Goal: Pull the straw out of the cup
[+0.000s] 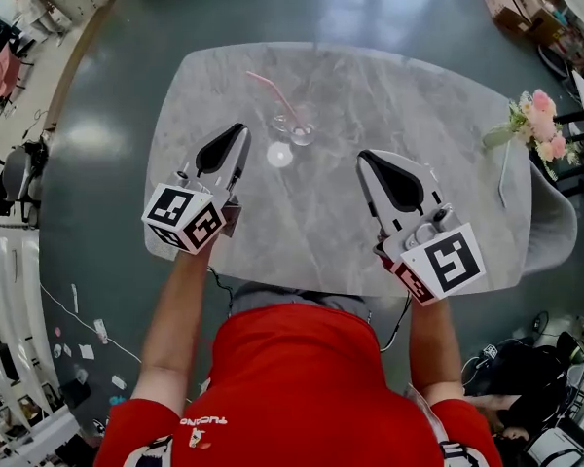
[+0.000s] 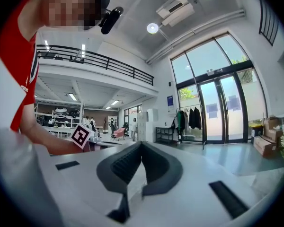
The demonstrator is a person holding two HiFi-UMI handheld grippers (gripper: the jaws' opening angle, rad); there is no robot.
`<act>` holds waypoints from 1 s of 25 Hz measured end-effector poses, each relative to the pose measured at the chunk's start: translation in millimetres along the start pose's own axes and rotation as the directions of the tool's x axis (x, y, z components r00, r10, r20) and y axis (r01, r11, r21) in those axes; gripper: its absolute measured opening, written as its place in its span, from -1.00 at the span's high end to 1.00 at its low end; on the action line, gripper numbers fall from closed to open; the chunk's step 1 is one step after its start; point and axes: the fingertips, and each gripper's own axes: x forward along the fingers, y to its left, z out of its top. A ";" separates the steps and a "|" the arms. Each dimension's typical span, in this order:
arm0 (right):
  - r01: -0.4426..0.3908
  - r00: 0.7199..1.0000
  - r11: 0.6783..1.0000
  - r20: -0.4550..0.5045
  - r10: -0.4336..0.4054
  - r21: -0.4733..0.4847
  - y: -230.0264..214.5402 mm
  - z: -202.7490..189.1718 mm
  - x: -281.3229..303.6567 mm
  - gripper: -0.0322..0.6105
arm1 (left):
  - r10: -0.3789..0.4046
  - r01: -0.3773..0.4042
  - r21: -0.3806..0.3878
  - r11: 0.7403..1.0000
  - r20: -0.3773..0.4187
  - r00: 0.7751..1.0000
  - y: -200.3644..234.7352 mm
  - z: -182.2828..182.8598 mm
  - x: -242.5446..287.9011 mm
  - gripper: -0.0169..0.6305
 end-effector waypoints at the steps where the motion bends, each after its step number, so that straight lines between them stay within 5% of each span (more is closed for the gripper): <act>1: 0.006 1.000 1.000 -0.003 -0.006 0.001 -1.8 -0.9 0.7 0.90 | -0.007 0.007 -0.007 1.000 -0.011 1.000 2.9 -4.4 7.5 0.92; 18: 0.098 0.992 0.995 -0.077 -0.096 0.016 -6.7 -19.6 11.4 0.89 | -0.110 0.084 -0.151 0.985 -0.177 0.978 40.8 -65.3 95.5 0.32; 25: 0.135 0.986 0.990 -0.101 -0.131 0.036 -10.6 -30.7 10.7 0.89 | -0.145 0.102 -0.202 0.974 -0.215 0.966 52.5 -86.3 118.3 0.27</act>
